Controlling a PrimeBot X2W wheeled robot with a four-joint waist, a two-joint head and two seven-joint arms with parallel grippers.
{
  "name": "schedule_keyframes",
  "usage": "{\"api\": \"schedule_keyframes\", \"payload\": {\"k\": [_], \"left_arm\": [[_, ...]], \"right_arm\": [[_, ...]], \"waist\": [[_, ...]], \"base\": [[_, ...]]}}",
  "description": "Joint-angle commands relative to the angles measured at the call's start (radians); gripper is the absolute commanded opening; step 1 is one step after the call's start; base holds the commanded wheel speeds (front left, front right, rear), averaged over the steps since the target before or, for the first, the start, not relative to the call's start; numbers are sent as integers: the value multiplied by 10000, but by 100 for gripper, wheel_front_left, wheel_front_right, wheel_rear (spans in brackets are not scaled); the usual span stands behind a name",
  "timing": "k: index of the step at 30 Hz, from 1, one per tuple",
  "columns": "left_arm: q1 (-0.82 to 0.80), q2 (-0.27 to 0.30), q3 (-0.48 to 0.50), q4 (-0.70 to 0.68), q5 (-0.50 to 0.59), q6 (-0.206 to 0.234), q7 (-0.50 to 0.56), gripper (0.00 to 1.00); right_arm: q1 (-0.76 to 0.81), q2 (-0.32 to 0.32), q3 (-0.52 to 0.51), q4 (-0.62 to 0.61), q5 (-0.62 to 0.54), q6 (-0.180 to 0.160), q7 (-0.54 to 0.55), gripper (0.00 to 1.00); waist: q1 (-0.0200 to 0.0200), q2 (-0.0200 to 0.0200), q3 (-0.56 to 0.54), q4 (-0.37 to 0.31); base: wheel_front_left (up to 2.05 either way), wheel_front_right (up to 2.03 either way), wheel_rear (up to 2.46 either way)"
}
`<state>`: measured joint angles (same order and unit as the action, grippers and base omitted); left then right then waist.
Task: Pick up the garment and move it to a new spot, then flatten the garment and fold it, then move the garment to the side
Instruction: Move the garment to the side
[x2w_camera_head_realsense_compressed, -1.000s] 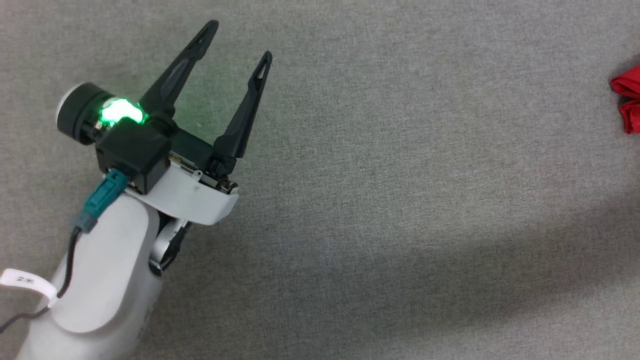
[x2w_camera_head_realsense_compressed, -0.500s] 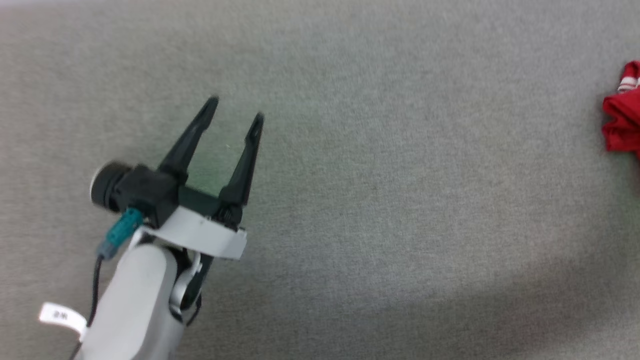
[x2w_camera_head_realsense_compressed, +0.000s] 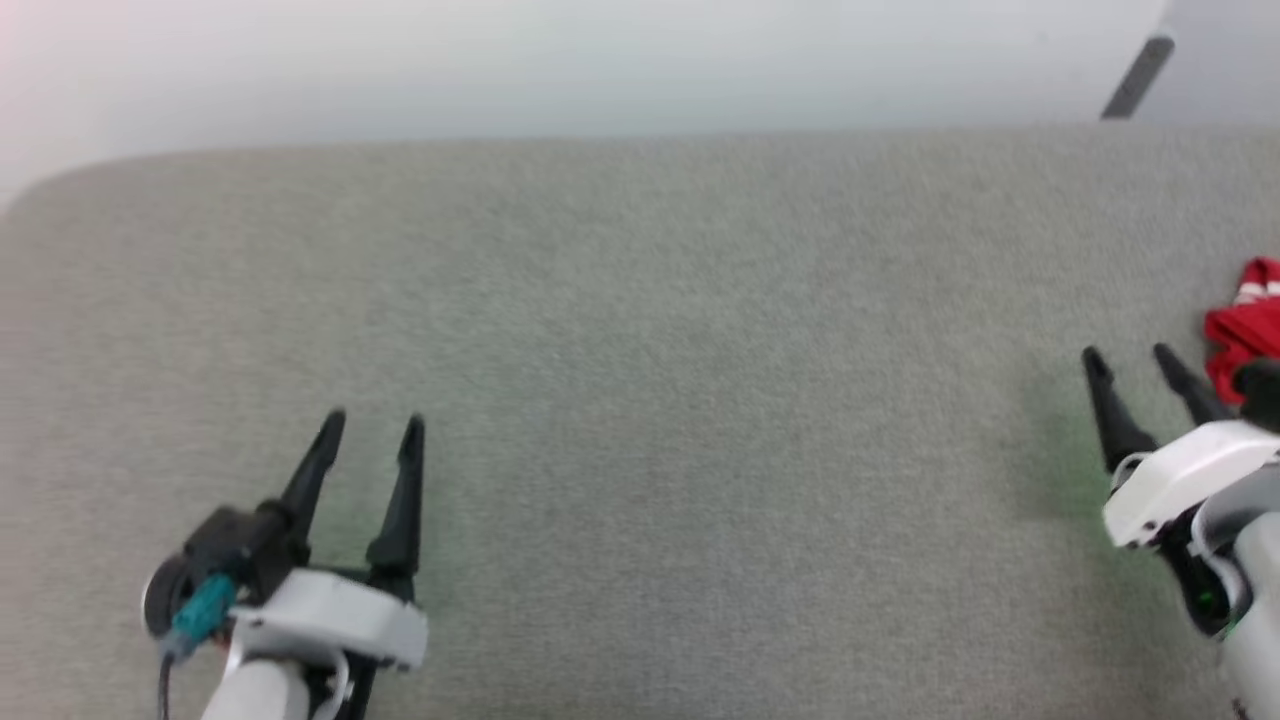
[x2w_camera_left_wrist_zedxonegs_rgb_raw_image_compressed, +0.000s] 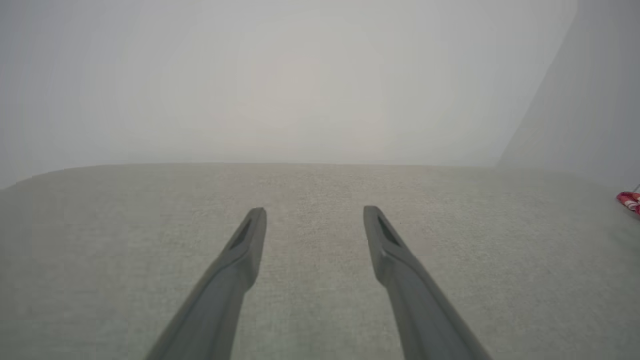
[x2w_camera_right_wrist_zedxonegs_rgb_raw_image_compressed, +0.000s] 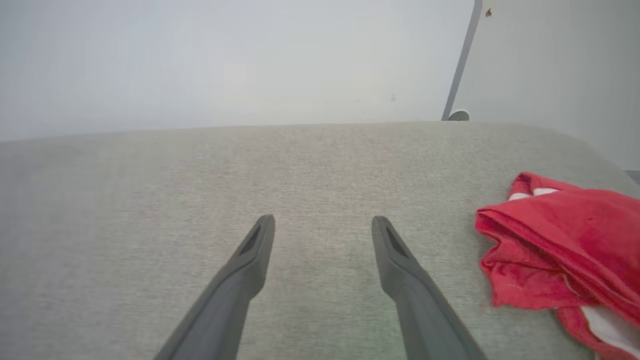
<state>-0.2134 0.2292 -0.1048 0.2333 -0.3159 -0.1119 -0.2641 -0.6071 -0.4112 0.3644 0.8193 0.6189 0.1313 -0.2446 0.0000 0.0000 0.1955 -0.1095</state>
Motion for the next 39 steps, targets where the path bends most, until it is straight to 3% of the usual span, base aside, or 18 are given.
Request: {"api": "schedule_keyframes", "payload": {"k": [1,15,30,39], "left_arm": [[271,-44,126,24,49,-26,6,100],[2301,-670,1195,-201,203,-157,6,100],[3426,-866,1086,-1084,159,-199,6,100],[3873,-864,1012,-1600,140,-193,6,100]], "right_arm": [[319,101,-50,-165,101,-13,-91,100],[3167,1000,-1861,-3270,-922,-11,-207,100],[6346,1578,-3410,-6264,-1840,-11,409,100],[7467,2157,-4312,-7879,-2287,-11,1037,100]], "waist": [[0,0,-970,766],[0,0,-2268,1419],[0,0,-2519,1433],[0,0,-2411,1418]], "base": [[0,0,0],[0,0,0],[0,0,0],[0,0,0]]}}
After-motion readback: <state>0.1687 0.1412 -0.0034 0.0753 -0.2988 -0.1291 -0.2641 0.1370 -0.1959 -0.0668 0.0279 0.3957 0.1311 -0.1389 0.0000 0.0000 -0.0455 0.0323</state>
